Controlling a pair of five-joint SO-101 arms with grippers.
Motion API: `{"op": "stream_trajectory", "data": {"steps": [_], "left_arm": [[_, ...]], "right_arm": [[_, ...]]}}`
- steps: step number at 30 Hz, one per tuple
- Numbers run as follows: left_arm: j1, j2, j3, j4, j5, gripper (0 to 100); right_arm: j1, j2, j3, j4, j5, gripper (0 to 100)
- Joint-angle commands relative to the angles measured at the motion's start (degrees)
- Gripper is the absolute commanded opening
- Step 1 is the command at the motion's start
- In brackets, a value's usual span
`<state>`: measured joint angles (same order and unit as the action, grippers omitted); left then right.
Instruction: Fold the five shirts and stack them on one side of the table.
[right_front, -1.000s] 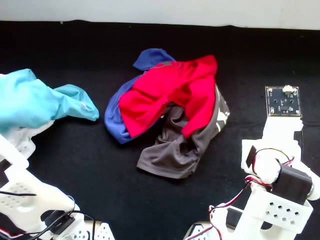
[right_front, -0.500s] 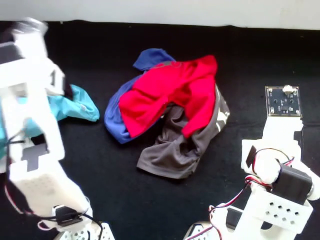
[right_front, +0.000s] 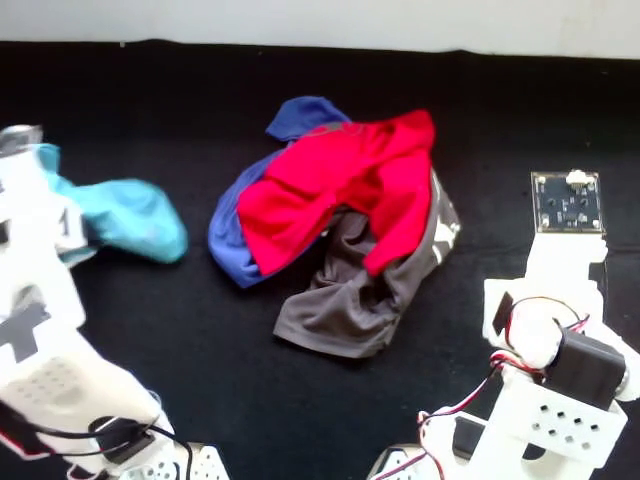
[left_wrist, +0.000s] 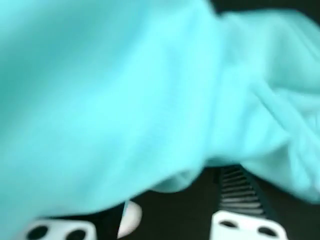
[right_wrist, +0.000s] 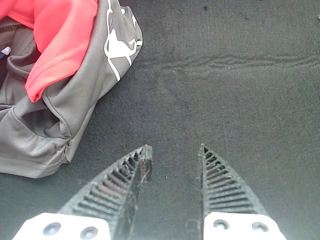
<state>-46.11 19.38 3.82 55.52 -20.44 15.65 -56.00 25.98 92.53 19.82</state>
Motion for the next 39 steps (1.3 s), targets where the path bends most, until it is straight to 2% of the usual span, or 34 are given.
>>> {"op": "stream_trajectory", "data": {"steps": [1,6,10,13,19,24,27,34,37,39], "left_arm": [[-10.2,-2.3,-5.8,-1.7,-2.2,25],[-17.6,-2.4,-15.5,-0.4,-2.2,25],[-17.4,-2.4,-21.1,6.1,-2.2,25],[-14.5,-2.9,-23.6,12.2,-1.9,25],[-2.1,-3.6,-34.9,33.4,-1.8,25],[11.8,-3.6,-40.7,42.6,-1.8,25],[20.2,-3.5,-40.5,44.2,0.7,25],[38.0,-0.5,-39.9,42.5,17.0,27],[43.8,5.1,-40.0,41.2,22.9,30],[45.6,10.1,-40.0,39.2,24.0,29]], "right_arm": [[-0.5,-0.3,-0.1,-0.7,0.0,15.2],[-0.6,-0.3,-0.1,-1.0,-0.3,15.2],[-0.6,-0.3,-0.1,-1.0,-0.3,15.2],[-0.6,-0.3,-0.1,-0.9,-0.3,15.2],[-0.6,-0.3,-0.1,-0.8,0.0,15.2],[-0.6,-0.3,-0.1,-0.7,0.0,15.2],[-0.6,-0.3,-0.1,-0.7,0.0,15.2],[-0.6,-0.3,-0.1,-0.7,0.0,15.2],[-0.6,-0.3,-0.1,-0.7,0.0,15.2],[-0.6,-0.3,-0.1,-0.7,0.0,15.2]]}}
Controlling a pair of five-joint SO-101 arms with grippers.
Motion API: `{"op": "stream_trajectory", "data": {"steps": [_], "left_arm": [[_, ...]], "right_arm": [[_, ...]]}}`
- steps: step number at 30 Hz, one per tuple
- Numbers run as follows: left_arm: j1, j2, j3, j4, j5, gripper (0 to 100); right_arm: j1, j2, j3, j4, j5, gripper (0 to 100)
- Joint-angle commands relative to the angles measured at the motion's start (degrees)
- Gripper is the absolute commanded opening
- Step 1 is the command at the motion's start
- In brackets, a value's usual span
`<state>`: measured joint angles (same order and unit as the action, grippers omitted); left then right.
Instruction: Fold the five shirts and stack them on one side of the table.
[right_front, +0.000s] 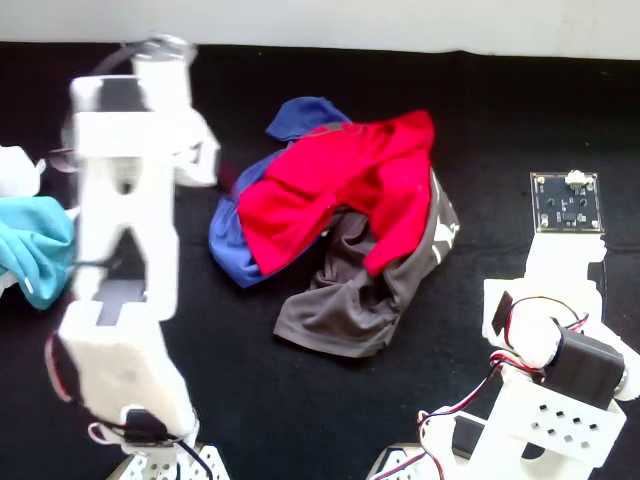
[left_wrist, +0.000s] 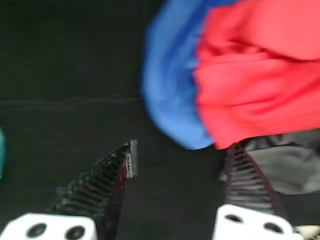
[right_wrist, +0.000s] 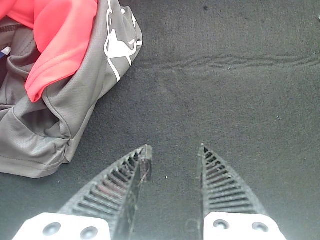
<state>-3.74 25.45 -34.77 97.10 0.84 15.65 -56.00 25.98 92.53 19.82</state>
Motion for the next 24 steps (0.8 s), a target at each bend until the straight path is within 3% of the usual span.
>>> {"op": "stream_trajectory", "data": {"steps": [1,16,18,21,24], "left_arm": [[3.4,6.5,-1.5,-3.3,2.8,29],[4.2,24.2,-1.5,-10.9,2.5,29],[3.4,25.0,-1.5,-10.8,2.5,22],[2.3,25.4,-1.5,-10.8,2.5,1],[0.2,25.0,-1.6,-10.0,2.5,3]], "right_arm": [[-0.6,-0.3,-0.1,-0.7,0.0,15.2],[-0.5,-0.3,-0.1,-0.7,0.0,15.2],[-0.5,-0.3,-0.1,-0.7,0.0,15.2],[-0.5,-0.3,-0.1,-0.6,0.0,15.2],[-0.5,-0.3,0.0,-0.6,0.0,15.2]]}}
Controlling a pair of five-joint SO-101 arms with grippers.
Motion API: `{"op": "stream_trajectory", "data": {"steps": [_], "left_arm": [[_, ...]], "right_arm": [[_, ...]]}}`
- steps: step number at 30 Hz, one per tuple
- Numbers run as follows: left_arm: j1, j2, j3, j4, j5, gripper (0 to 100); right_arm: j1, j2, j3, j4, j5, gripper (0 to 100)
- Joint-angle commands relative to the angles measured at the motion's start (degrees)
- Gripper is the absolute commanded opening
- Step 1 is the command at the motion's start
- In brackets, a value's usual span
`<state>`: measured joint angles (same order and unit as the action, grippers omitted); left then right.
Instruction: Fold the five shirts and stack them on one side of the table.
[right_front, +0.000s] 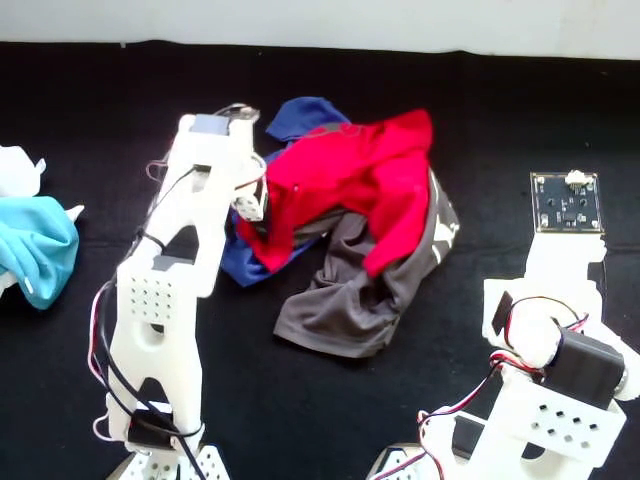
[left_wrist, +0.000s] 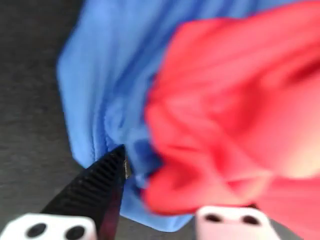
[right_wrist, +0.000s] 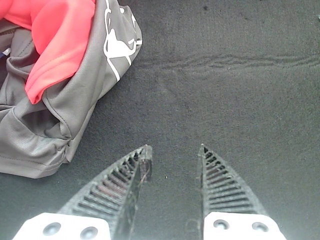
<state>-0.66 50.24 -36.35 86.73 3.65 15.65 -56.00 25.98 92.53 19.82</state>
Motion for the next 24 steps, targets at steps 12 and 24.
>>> {"op": "stream_trajectory", "data": {"steps": [12,24], "left_arm": [[-29.1,-1.5,-32.0,14.9,-4.6,1],[-52.0,-24.0,-53.7,14.5,-18.0,1]], "right_arm": [[-0.5,-0.3,6.3,-1.1,0.0,15.2],[-0.6,-0.3,6.5,-1.1,-0.1,15.2]]}}
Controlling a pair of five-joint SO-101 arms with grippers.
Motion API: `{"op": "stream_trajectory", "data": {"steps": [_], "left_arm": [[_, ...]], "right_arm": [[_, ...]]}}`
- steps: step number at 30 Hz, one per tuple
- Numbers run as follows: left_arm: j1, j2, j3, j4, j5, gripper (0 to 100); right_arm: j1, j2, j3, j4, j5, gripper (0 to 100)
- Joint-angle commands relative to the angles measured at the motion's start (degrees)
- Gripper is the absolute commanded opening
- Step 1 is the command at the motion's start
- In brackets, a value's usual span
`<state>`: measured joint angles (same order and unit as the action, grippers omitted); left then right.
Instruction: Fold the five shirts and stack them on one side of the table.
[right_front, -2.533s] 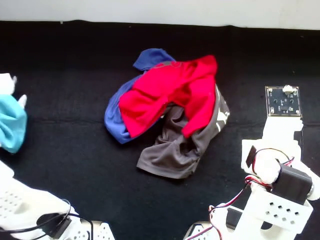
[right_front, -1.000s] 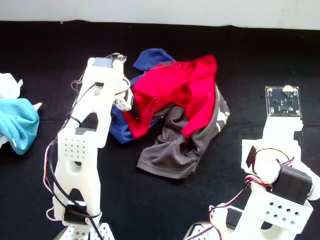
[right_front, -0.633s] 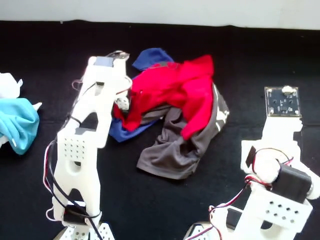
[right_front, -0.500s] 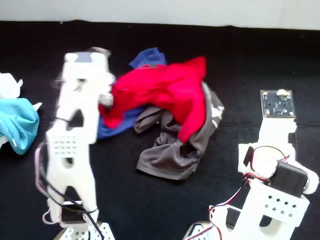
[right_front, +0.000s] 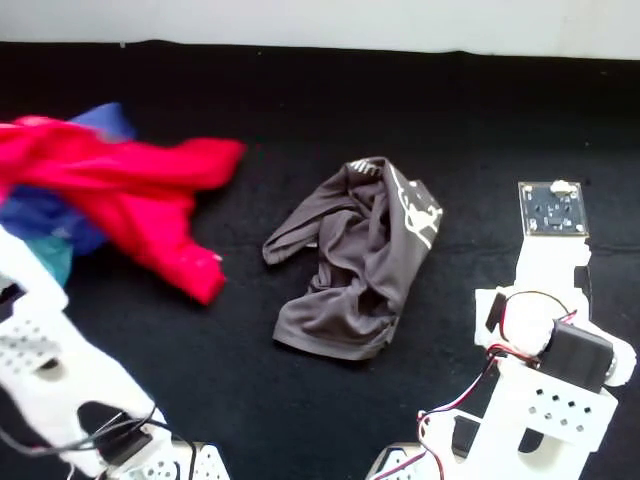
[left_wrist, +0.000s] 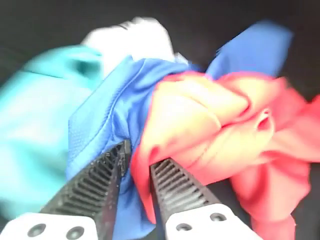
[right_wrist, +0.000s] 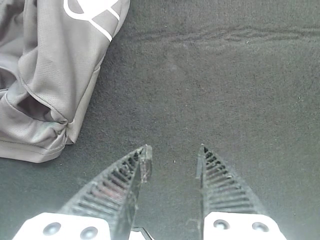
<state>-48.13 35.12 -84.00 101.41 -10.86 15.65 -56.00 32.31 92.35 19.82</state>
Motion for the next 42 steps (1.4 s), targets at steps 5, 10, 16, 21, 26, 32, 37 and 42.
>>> {"op": "stream_trajectory", "data": {"steps": [5,10,16,21,26,32,37,42], "left_arm": [[-10.7,-12.9,-10.9,-3.1,-8.9,1],[-16.5,-10.9,-7.1,-12.0,-9.5,1],[-18.9,-3.3,-0.9,-17.3,-9.5,1],[-16.4,2.6,-0.6,-14.2,-9.4,8],[-14.5,7.9,-1.3,-14.1,-9.1,28],[-14.4,4.4,-11.6,-12.6,-3.5,21],[-6.6,-4.4,-9.6,-1.5,-3.3,21],[5.2,-13.4,-1.5,0.6,-3.2,21]], "right_arm": [[-0.6,-0.3,0.1,-0.9,-0.2,15.2],[-6.0,-0.3,0.1,-0.7,-0.2,15.2],[-10.7,-0.3,0.1,-0.5,-0.4,15.2],[-13.8,-0.3,0.1,-0.6,-0.4,15.2],[-14.8,-0.3,0.2,-0.5,-0.4,15.2],[-14.8,0.2,0.3,-0.9,-0.4,15.2],[-16.2,1.0,0.3,-3.7,-0.4,15.5],[-16.0,6.0,-0.4,-3.7,-0.4,15.5]]}}
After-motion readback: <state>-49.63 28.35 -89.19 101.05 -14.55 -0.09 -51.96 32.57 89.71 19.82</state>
